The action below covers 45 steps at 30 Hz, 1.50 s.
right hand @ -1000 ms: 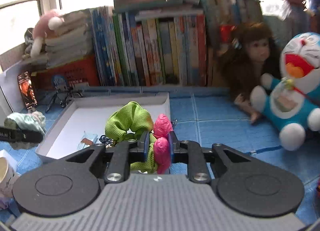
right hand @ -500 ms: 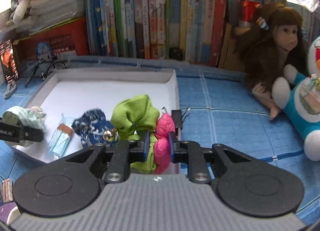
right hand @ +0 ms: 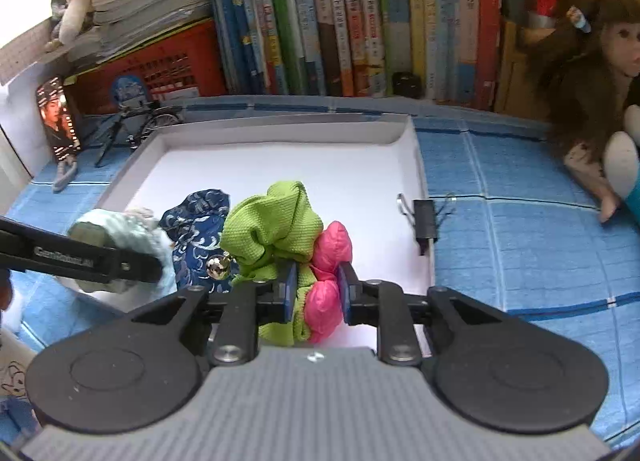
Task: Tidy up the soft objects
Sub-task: 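Carry the green cloth bag and scrunchie in both tools to the white tray, then open both tools releasing the cloth bag and scrunchie into the tray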
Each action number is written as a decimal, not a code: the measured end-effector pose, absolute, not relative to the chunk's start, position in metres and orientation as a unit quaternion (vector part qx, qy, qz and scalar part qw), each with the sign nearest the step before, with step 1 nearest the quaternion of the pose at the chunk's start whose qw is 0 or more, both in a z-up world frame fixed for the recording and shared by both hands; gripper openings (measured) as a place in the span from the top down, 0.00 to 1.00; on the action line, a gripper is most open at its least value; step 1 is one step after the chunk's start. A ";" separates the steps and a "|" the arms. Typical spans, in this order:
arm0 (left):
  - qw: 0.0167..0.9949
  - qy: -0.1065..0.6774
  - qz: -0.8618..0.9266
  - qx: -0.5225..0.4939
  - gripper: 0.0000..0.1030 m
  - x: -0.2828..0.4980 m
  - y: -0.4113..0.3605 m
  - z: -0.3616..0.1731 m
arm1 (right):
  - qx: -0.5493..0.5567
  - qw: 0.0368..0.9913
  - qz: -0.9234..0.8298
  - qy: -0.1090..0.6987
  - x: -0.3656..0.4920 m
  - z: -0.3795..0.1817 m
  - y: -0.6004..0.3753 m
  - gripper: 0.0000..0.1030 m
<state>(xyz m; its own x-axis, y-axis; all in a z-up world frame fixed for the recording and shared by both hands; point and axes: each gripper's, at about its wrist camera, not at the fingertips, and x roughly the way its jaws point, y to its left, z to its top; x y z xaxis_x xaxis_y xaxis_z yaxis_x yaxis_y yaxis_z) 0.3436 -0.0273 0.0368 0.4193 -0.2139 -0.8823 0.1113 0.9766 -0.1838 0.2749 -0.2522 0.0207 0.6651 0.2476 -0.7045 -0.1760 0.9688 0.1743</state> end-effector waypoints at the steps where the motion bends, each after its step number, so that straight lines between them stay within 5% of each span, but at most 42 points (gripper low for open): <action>1: 0.841 0.530 -0.096 -0.048 0.66 0.343 -0.028 0.038 | 0.046 0.912 0.115 0.392 0.275 0.021 -0.252 0.69; 7: 0.854 0.510 -0.095 -0.038 0.43 0.332 -0.027 0.055 | 0.054 0.920 0.113 0.371 0.267 0.028 -0.259 0.36; 16: 0.883 0.458 -0.100 -0.032 0.29 0.295 -0.019 0.094 | 0.068 0.938 0.108 0.322 0.234 0.055 -0.279 0.23; 45: 0.928 0.312 -0.204 -0.015 0.17 0.109 -0.025 0.109 | 0.036 0.984 0.079 0.155 0.067 0.080 -0.302 0.00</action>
